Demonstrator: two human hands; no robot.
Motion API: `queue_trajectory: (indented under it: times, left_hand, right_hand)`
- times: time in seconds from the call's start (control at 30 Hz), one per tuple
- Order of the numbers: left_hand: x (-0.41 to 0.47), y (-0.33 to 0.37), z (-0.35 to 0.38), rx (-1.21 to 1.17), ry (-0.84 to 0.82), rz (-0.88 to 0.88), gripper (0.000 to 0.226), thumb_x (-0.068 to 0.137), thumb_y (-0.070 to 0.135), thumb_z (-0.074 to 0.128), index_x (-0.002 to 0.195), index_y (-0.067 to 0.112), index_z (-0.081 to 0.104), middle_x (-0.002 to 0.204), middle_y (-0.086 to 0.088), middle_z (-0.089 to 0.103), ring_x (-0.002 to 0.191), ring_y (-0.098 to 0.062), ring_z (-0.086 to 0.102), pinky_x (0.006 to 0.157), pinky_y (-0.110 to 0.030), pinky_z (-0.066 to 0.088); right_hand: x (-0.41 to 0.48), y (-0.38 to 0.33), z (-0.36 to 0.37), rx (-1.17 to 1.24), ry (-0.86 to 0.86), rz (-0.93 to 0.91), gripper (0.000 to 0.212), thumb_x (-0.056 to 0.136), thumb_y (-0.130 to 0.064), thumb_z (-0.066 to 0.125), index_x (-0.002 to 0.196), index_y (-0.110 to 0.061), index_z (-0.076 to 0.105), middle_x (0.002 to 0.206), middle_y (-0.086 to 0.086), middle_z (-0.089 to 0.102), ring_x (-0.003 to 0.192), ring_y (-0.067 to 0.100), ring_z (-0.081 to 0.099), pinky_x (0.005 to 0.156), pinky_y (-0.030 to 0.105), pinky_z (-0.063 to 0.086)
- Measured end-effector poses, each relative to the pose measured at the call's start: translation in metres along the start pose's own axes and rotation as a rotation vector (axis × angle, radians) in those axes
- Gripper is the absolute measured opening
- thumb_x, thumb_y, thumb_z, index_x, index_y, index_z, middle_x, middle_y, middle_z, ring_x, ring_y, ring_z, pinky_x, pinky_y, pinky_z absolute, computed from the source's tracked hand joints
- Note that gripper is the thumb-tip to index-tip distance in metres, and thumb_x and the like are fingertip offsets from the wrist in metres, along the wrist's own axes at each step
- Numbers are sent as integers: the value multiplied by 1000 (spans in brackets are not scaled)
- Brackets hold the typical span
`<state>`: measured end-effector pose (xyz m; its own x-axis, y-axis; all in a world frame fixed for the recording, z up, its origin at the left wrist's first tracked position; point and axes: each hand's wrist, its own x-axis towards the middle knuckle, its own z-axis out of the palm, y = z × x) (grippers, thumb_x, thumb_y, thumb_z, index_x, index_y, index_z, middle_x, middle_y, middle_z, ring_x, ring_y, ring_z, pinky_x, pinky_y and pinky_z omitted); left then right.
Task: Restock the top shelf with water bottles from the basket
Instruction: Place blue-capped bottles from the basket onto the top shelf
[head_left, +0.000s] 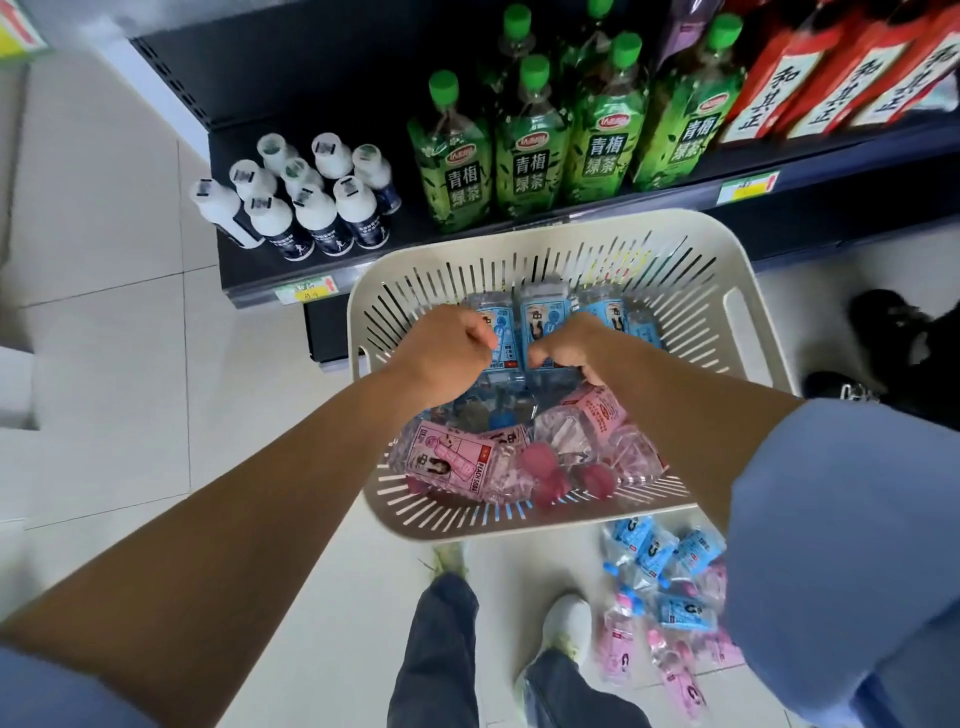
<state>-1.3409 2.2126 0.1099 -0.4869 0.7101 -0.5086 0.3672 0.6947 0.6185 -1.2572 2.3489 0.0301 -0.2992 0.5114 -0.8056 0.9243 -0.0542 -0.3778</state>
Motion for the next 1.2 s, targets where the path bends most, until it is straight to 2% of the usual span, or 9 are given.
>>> queue_trajectory:
  times: [0.17,0.23,0.3,0.47,0.57,0.7,0.9,1.1,1.2]
  left_hand:
    - [2,8,-3,17,-15,2,24,92,3,49,108,7,67,107,-7,66,74,-11,59,73,-20,44]
    - [4,10,-2,49,-9,3,25,92,2,49,108,6,66,111,-8,66,75,-14,61,77,-25,46]
    - [6,8,1,134,-13,22,25,92,2,49,110,5,65,118,-9,64,99,-23,63,91,-30,46]
    - [14,-6,17,600,-38,180,40,87,0,56,126,8,52,128,-12,53,117,-26,52,103,-37,40]
    - [20,-10,28,939,-69,376,59,86,-3,52,141,11,38,143,-12,38,130,-29,39,112,-43,31]
    - [40,-19,45,1152,-134,541,64,88,6,54,146,18,29,154,-6,26,140,-30,24,116,-43,22]
    - [65,-23,61,1394,-288,506,64,87,16,60,145,18,33,153,-3,27,146,-32,7,119,-45,8]
    - [65,-19,45,1307,-225,587,60,86,9,58,141,22,36,151,-1,33,146,-28,14,120,-44,7]
    - [53,-16,37,1078,-83,627,63,84,6,61,141,19,35,148,-5,37,139,-25,30,118,-38,19]
  right_hand:
    - [-12,3,-16,201,-15,-161,89,50,-11,81,130,-7,42,120,16,59,115,35,56,96,50,46]
    - [-33,0,-28,245,25,-240,78,56,-7,81,123,-8,41,106,10,61,100,27,60,84,38,50]
    - [-59,-4,-43,222,65,-333,65,69,0,76,120,-9,37,98,6,58,87,21,59,72,31,49]
    - [-85,1,-66,164,210,-604,59,72,3,74,110,-17,34,91,-5,54,70,7,57,44,12,44]
    - [-92,2,-71,257,290,-677,60,72,2,74,110,-20,34,96,-6,56,73,1,58,47,8,43]
    - [-96,5,-72,367,321,-722,59,72,3,72,111,-19,34,93,-12,55,75,-1,58,59,14,52]
    - [-89,13,-67,410,337,-751,57,73,2,73,110,-18,35,89,-13,54,64,-16,56,55,5,44]
    - [-89,10,-68,433,360,-742,57,74,1,72,111,-20,35,91,-10,58,69,0,60,58,15,54]
    - [-98,3,-72,478,365,-754,59,74,3,72,114,-19,34,93,-6,61,77,10,63,62,20,57]
